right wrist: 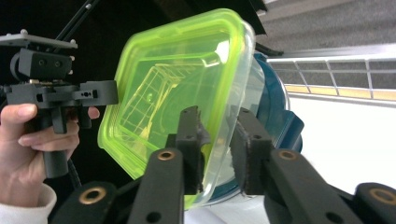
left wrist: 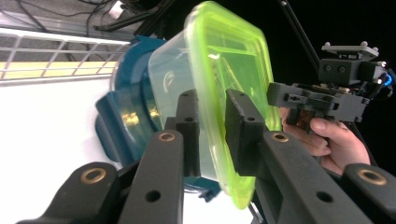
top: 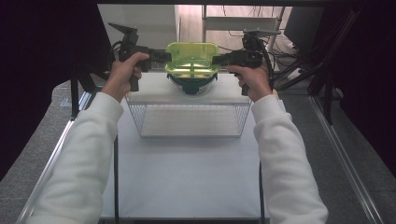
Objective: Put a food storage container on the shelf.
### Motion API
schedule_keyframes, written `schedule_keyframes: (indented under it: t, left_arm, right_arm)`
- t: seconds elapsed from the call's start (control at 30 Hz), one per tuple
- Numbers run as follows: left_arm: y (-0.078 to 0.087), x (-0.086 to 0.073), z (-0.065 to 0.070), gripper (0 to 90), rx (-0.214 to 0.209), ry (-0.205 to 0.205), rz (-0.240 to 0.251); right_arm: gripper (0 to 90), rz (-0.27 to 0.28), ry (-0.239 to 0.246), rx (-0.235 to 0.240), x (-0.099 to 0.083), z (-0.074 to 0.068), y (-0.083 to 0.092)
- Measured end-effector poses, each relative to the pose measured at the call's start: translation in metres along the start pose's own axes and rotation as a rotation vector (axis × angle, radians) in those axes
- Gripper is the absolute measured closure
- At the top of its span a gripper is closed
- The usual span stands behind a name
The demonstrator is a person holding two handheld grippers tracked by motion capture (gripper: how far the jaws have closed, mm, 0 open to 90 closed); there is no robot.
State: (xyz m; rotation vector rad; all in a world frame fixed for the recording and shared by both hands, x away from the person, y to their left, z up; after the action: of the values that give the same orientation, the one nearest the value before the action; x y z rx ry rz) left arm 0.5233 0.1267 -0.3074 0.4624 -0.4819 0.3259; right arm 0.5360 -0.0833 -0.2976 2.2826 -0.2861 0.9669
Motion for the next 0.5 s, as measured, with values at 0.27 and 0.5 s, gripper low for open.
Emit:
schedule_keyframes:
  t: [0.27,0.5]
  left_arm:
    - [-0.0069,0.0019,-0.0050,65.2,0.026,-0.022,0.018]
    - [-0.0099,0.0016,0.0035,31.5,0.061,-0.098,0.041]
  right_arm:
    - [63.6,0.010,-0.017,-0.031,0.0003,0.0019,-0.0050]
    - [37.4,0.043,0.064,-0.109,0.0024,0.0016,-0.0018]
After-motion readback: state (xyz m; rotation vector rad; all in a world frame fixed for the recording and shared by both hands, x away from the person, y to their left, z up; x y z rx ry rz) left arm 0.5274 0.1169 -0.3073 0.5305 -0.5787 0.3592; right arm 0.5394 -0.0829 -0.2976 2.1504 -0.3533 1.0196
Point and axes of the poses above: each handheld gripper's, and its own axes: y roughly backward along the jaws, x roughly out of its top, z roughly to its right, the point moved 9 cm from there along -y, roughly forward along the jaws, and after that the axes turned 5 degrees about y, right-handed, at the moved point
